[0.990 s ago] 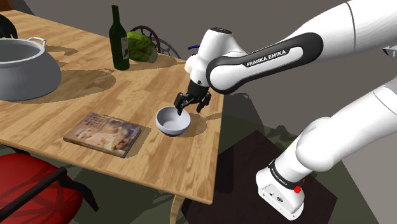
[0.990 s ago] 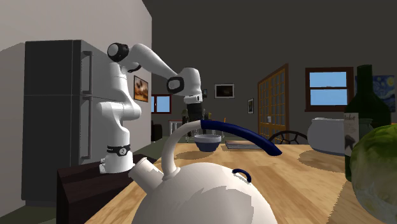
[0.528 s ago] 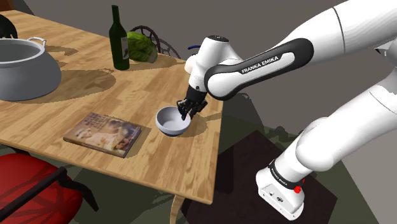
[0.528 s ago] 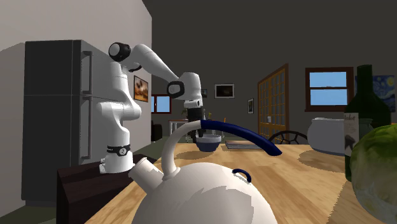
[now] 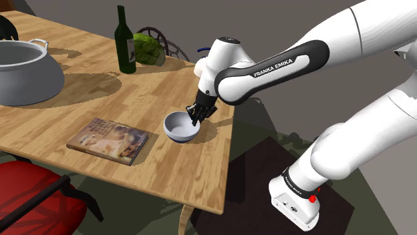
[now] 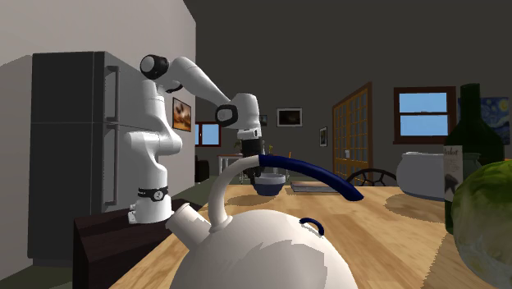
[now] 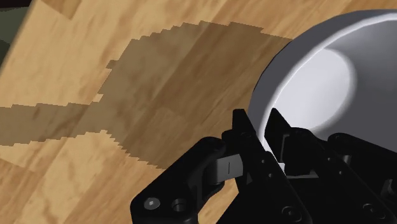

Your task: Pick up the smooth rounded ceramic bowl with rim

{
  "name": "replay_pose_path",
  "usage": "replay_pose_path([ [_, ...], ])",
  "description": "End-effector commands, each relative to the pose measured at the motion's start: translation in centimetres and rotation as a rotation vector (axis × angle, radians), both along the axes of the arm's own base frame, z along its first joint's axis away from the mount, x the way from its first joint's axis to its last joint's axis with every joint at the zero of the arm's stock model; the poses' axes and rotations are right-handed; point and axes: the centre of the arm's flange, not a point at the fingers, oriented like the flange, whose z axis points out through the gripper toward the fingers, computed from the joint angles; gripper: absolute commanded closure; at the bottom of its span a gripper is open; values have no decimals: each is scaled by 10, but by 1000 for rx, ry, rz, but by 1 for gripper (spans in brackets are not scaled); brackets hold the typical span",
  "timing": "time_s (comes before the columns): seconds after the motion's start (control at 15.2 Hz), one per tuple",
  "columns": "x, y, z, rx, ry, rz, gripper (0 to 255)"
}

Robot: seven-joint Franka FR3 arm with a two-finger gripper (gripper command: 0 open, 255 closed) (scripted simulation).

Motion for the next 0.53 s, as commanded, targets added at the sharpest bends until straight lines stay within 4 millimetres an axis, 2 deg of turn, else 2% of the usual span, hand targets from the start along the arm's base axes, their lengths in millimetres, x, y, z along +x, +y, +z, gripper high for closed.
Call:
replay_pose_path([
  [0.0, -1, 0, 4, 0, 2, 1, 255],
  [0.46, -1, 0, 41, -1, 2, 1, 255],
])
